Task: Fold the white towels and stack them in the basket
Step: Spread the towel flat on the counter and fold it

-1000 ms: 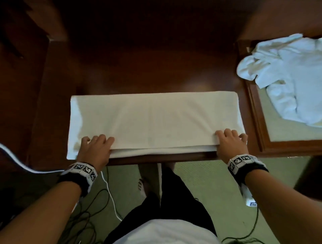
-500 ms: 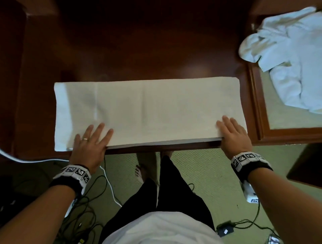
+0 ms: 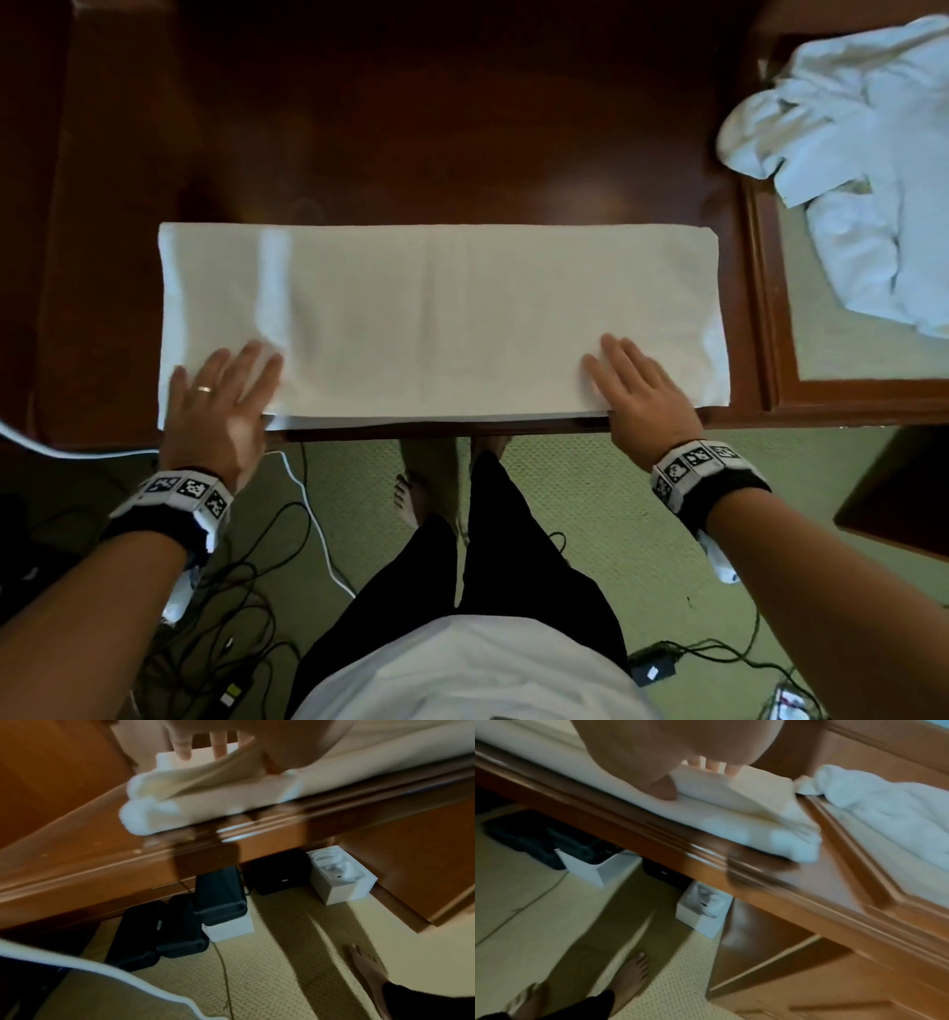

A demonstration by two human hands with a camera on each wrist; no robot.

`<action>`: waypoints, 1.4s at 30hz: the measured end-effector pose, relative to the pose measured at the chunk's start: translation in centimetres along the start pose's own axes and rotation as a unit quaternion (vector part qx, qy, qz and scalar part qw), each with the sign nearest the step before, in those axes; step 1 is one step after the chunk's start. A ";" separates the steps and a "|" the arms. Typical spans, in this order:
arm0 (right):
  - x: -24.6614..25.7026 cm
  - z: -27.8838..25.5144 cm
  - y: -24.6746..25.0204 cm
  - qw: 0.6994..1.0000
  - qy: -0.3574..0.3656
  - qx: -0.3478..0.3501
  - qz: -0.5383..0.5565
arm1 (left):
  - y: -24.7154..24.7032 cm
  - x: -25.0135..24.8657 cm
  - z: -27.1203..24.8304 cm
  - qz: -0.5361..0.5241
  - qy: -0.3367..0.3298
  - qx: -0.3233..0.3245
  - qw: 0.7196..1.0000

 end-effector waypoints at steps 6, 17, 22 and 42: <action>0.2 -2.8 -0.3 0.999 -0.014 -0.008 0.049 | 0.1 1.8 -2.0 -0.022 -0.024 0.060 0.998; 8.4 6.0 -2.8 0.992 -0.089 0.092 -0.002 | -0.8 -3.4 5.0 0.010 0.022 0.123 0.992; 8.9 7.2 -3.5 0.989 -0.095 0.112 -0.013 | -2.3 2.1 3.6 -0.006 0.134 0.168 0.977; -3.6 5.4 2.9 0.984 -0.176 -0.034 0.016 | -1.4 -10.1 7.6 -0.022 0.067 0.111 0.991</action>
Point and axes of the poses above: each hand's wrist, its own z-axis towards the middle knuckle, its own y-axis out of the back of the hand, x = y × z, the point moved 5 cm from there along z, towards the middle knuckle, and after that the axes turned 9 degrees about z, right-handed, at the moved point
